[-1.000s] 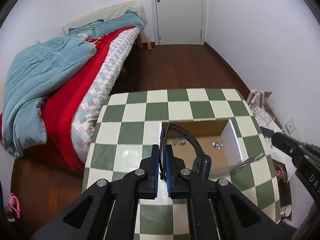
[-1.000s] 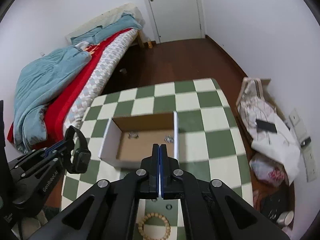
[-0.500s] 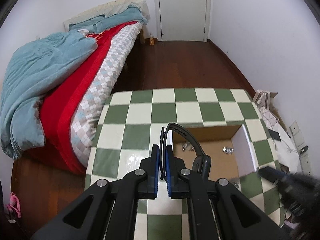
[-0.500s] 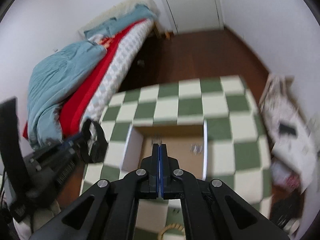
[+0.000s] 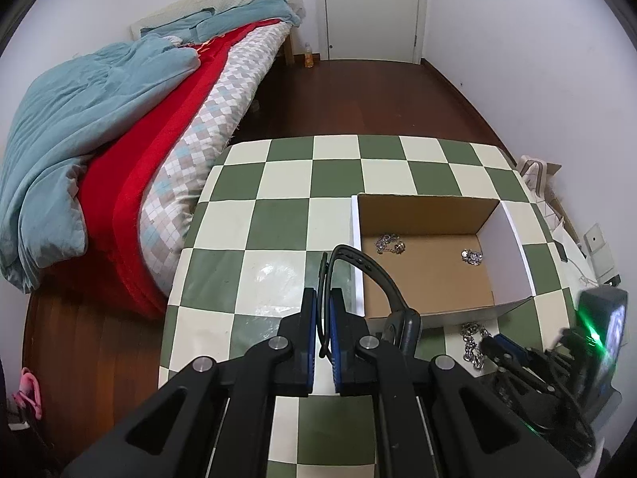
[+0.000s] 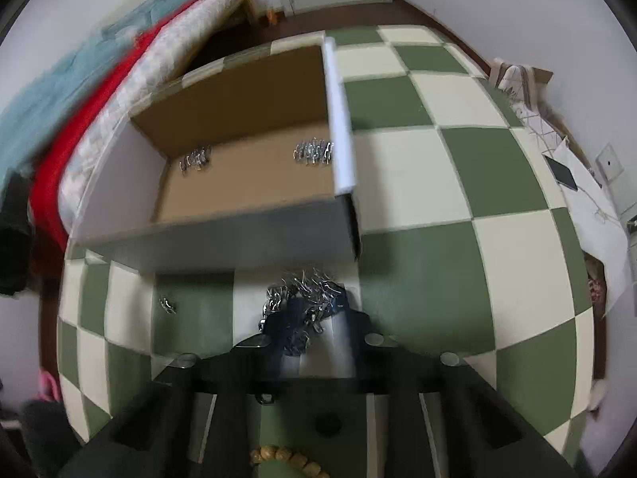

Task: Organize jewelry
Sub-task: 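Lift the watch band and chain and carry both toward the cardboard box, then lower the chain into the box with the right tool while the left tool releases the watch band inside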

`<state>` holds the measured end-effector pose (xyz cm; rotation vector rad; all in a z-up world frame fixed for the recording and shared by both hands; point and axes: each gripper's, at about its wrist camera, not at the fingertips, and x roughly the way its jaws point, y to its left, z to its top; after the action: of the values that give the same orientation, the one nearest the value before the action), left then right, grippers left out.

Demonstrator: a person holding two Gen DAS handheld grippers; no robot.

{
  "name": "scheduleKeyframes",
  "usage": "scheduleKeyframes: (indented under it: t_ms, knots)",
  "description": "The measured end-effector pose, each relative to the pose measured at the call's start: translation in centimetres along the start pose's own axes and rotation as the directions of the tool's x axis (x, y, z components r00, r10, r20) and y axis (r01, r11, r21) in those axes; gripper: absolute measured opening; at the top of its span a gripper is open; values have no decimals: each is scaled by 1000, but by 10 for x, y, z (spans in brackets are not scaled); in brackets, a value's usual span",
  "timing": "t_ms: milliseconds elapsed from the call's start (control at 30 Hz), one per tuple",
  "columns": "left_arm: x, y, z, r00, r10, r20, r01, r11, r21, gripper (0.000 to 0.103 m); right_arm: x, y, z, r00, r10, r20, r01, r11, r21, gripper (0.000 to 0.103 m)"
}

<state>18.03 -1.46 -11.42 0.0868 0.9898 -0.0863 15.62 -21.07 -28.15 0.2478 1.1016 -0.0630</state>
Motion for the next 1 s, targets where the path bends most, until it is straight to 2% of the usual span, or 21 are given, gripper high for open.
scheduleKeyframes:
  t_ms: [33,67,100,200,333,400,500,567,633,700,800,833,867,1000]
  knots:
    - [-1,1,0,1000,-4,2,4,1000,-2,3,-2,0,-2,1000,3,1,-3,1000,-2,12]
    - [-3,1,1,1000,-8,5,8,1000,-4,3,-6,-3,-5,1000,16,11,-16,1000,3,3]
    - [-6,2,2,1000,-14,11,14,1000,-7,3,-14,-6,-7,999,26,27,-27,1000,13,0]
    - [-14,0,8,999,-32,30,32,999,-5,3,-52,-15,-6,993,59,101,-63,997,40,0]
    - [-21,-3,18,998,-52,47,52,999,-5,3,-100,-14,11,981,83,178,-87,996,13,0]
    - [-25,-5,21,997,-50,61,50,999,0,3,-110,-9,22,980,100,169,-100,995,-14,0]
    - [-24,-7,21,997,-39,62,39,999,5,3,-90,-6,32,989,135,67,-134,991,-21,0]
    - [-20,-8,17,998,-25,54,24,1000,12,3,-65,0,27,995,100,-14,-101,994,-47,3]
    - [-15,-9,12,999,-15,43,14,1000,19,3,-39,6,19,994,84,-66,-89,994,-63,12]
    - [-9,-7,6,1000,-6,25,5,1000,22,3,-12,11,11,992,45,-121,-56,994,-95,15]
    - [-1,-4,-1,1000,0,3,-1,1000,16,3,-3,15,5,995,13,-101,-27,990,-137,18]
    - [0,-3,-3,1000,0,-2,0,1000,13,3,-1,16,4,995,3,-101,-18,989,-145,17]
    - [1,-2,-4,1000,-1,-6,1,1000,8,3,-1,18,3,995,-15,-102,-1,988,-155,11]
    - [2,1,-9,1000,-5,-12,5,1000,-1,3,-8,14,-4,997,10,-77,-20,991,-132,9]
